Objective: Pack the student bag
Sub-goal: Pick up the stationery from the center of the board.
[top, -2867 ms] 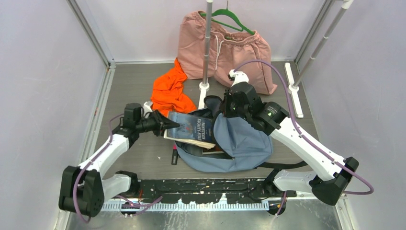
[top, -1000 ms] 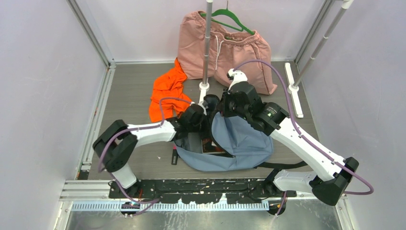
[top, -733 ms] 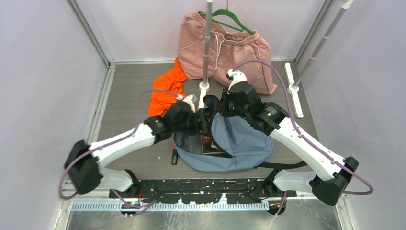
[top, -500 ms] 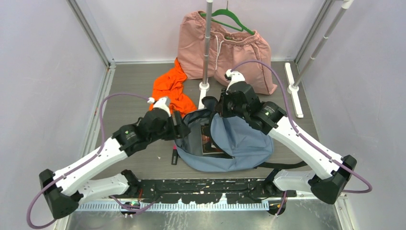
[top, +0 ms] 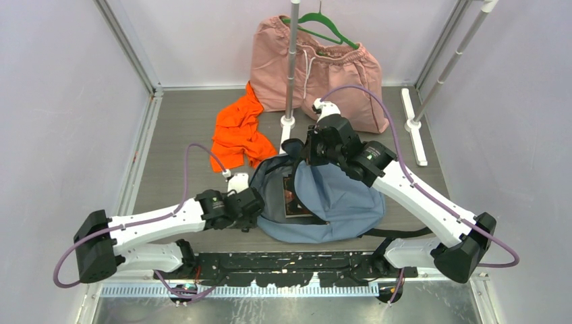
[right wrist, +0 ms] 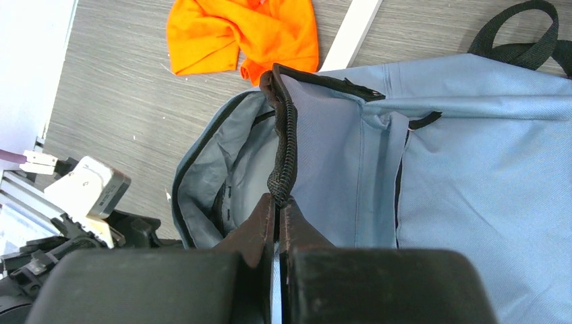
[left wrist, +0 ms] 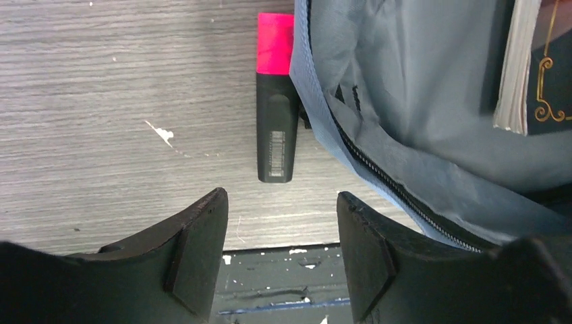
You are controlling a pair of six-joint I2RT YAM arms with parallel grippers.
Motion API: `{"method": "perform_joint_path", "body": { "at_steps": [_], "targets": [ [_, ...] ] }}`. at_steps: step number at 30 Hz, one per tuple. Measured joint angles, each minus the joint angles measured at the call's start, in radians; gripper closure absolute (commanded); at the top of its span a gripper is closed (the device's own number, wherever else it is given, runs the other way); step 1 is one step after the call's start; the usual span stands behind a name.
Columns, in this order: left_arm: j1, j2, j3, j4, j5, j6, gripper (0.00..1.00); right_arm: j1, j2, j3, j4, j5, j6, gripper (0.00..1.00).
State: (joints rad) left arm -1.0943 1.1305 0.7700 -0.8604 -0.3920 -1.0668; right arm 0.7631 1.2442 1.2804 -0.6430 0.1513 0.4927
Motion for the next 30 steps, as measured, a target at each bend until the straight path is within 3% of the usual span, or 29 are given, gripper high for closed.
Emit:
{"method": "perform_joint_path", "body": {
  "at_steps": [13,17,22,27,30],
  "targets": [
    [-0.002,-0.016,-0.203,0.135,-0.045,0.037,0.41,0.000,0.000,-0.001,0.000,-0.001,0.003,0.99],
    [-0.001,-0.038,-0.225,0.203,-0.029,0.057,0.41,0.000,0.001,-0.001,0.000,-0.005,0.009,0.99],
    [0.001,0.040,-0.224,0.291,0.003,0.081,0.42,0.000,0.013,-0.001,0.008,-0.016,0.014,0.99],
    [0.046,0.121,-0.187,0.316,0.015,0.108,0.49,0.000,0.017,-0.001,0.009,-0.023,0.019,0.99],
    [0.085,0.126,-0.186,0.340,0.026,0.113,0.60,-0.001,0.017,-0.001,0.010,-0.023,0.023,0.99]
  ]
}}
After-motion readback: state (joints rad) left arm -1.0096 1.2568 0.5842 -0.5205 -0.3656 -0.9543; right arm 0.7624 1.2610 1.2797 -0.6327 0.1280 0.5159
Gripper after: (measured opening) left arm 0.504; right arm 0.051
